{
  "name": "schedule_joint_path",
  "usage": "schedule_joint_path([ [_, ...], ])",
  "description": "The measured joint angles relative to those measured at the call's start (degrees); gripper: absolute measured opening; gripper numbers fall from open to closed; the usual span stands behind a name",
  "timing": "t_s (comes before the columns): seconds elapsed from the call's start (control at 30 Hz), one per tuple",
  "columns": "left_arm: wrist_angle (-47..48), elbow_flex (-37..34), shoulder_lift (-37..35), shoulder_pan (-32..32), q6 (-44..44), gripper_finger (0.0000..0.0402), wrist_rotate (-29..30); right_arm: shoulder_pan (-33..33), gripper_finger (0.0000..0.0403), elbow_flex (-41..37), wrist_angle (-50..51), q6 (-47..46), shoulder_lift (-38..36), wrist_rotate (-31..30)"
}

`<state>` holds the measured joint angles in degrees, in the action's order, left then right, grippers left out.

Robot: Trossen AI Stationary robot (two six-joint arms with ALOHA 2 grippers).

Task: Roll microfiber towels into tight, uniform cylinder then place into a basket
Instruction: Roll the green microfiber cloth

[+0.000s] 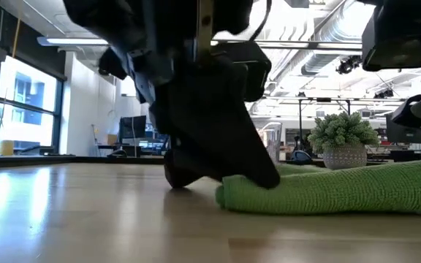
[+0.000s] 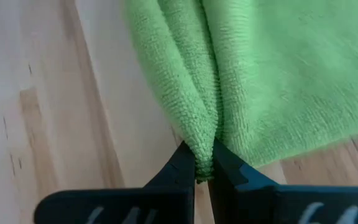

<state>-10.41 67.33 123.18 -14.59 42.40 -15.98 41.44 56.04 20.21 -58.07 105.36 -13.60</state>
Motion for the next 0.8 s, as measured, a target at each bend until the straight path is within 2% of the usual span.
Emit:
schedule_joint_path([
  [0.07,-2.5,0.1,0.0,-0.1,2.5,0.0034,-5.0,-0.3,0.0,-0.1,-0.2,1.3,0.0,0.9],
  [0.13,-2.7,1.3,-0.6,-0.4,2.6,0.0013,-7.0,-0.7,0.0,-0.1,-0.6,2.8,0.0,1.2],
  [0.27,-1.6,3.0,-1.4,-0.1,2.8,0.0006,-6.7,-1.1,0.0,0.0,-2.7,4.8,0.0,2.3],
  [0.37,-0.9,3.5,-1.6,0.8,-0.5,0.0013,-5.3,-1.1,0.0,-0.1,-3.2,5.6,0.0,2.5],
  [0.53,-0.9,3.8,-1.8,0.3,-11.0,0.0043,-4.2,-1.0,0.0,-0.1,-3.0,5.7,0.0,2.6],
  [0.7,0.6,3.9,-1.9,-1.0,-19.6,0.0101,-3.6,-1.0,0.0,-0.1,-2.9,5.9,0.0,2.6],
  [0.8,2.2,3.9,-2.0,-1.9,-28.1,0.0133,-2.7,-1.0,0.0,-0.1,-2.9,5.9,0.0,2.6],
])
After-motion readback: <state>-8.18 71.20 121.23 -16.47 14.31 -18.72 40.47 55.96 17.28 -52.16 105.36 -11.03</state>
